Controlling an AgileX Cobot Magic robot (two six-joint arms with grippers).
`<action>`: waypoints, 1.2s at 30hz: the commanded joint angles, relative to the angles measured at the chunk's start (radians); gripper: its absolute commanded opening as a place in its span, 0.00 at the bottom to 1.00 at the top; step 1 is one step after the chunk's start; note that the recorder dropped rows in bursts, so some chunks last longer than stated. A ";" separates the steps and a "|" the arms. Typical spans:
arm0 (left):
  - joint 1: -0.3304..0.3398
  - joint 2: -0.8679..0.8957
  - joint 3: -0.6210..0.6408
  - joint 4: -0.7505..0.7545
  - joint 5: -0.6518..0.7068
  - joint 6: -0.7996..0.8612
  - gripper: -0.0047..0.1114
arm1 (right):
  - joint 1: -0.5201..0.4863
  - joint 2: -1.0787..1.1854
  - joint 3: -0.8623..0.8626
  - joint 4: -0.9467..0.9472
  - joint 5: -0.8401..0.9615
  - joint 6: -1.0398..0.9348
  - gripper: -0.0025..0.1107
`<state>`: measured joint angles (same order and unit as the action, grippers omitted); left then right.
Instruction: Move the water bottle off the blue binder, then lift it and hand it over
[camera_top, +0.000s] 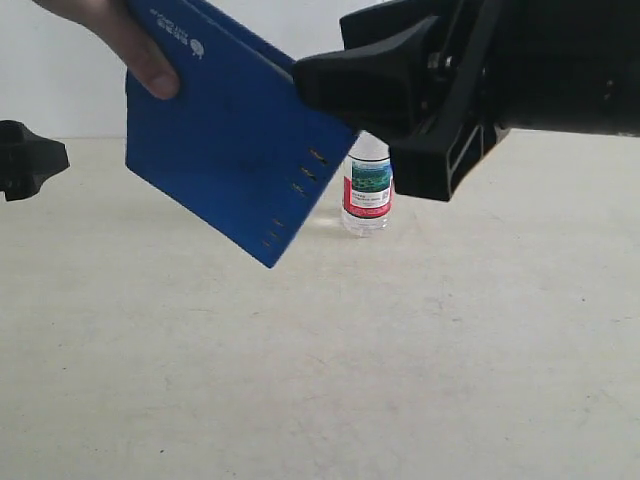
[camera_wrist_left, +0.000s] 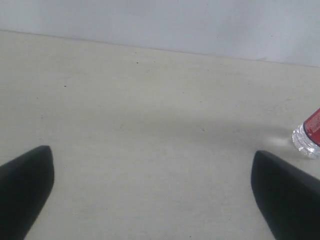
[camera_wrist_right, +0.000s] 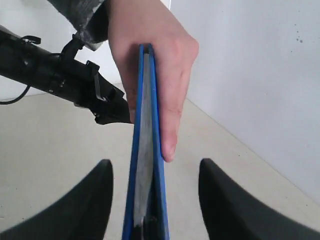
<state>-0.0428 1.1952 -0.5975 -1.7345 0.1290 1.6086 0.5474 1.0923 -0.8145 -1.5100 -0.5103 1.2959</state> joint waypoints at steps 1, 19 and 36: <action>-0.001 -0.007 0.005 -0.010 -0.004 0.007 0.99 | -0.001 -0.036 -0.006 0.002 0.040 0.006 0.45; -0.001 -0.018 0.021 0.015 0.116 0.009 0.99 | -0.001 -0.882 0.267 -0.046 0.321 0.276 0.02; -0.001 -0.780 0.142 -0.010 -0.085 0.144 0.99 | -0.001 -0.931 0.815 0.277 0.402 0.191 0.02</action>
<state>-0.0428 0.5110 -0.5111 -1.7307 0.0803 1.7666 0.5474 0.1700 -0.0046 -1.2245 -0.0398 1.5801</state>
